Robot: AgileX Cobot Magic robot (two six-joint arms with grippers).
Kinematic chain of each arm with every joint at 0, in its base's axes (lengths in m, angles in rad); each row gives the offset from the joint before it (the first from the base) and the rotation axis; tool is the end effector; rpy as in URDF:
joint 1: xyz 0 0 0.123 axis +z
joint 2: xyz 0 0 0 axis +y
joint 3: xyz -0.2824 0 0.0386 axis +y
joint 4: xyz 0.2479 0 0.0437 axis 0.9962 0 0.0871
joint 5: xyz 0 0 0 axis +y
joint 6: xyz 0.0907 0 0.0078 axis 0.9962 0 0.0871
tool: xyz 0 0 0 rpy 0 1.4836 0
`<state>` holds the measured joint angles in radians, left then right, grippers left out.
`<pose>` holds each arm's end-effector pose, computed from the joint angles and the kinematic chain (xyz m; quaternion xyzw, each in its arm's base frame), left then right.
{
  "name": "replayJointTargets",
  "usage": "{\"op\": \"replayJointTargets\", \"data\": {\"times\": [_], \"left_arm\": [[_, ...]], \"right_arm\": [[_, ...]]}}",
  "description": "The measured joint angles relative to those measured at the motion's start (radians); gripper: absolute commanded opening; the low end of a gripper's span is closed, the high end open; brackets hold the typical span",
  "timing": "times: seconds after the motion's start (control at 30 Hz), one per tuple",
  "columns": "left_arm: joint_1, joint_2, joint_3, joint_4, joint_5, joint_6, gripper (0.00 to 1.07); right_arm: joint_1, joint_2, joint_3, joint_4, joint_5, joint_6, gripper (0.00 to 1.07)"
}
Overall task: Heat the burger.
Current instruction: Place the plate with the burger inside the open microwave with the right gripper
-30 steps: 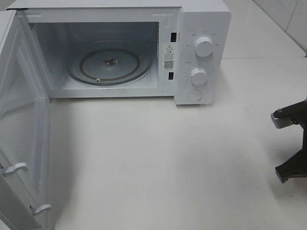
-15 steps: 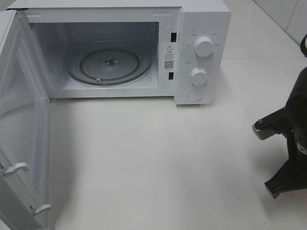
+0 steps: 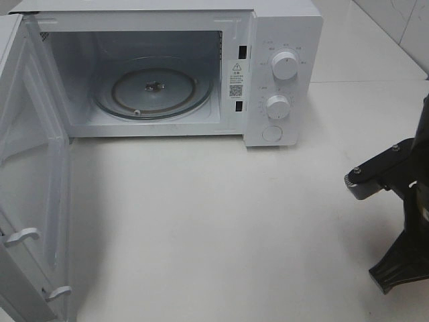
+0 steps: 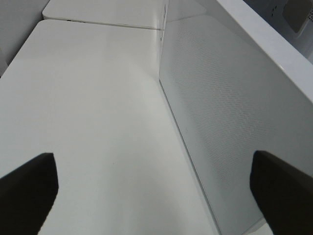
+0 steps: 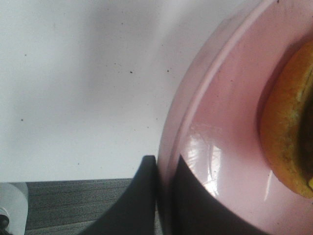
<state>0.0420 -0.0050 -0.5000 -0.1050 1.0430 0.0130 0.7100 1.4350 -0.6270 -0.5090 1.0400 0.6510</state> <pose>-0.0048 -0.0085 0.2789 -0.0106 0.8460 -0.0378 0.5317 0.1707 0.0962 0.1771 -0.1758 0.9587 -0.2164 0.0570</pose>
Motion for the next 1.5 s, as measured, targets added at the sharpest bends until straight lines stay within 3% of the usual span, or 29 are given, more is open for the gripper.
{"op": "replayJointTargets", "data": {"times": [0.27,0.83,1.5], "left_arm": [[0.000,0.000,0.000,0.000,0.000,0.000,1.00],[0.000,0.000,0.000,0.000,0.000,0.000,1.00],[0.000,0.000,0.000,0.000,0.000,0.000,1.00]], "right_arm": [[0.100,-0.080,0.001,0.009,0.074,0.033,0.00],[0.333,-0.086,0.001,0.011,0.113,0.058,0.00],[0.357,-0.086,0.001,-0.083,0.074,-0.068,0.00]]}}
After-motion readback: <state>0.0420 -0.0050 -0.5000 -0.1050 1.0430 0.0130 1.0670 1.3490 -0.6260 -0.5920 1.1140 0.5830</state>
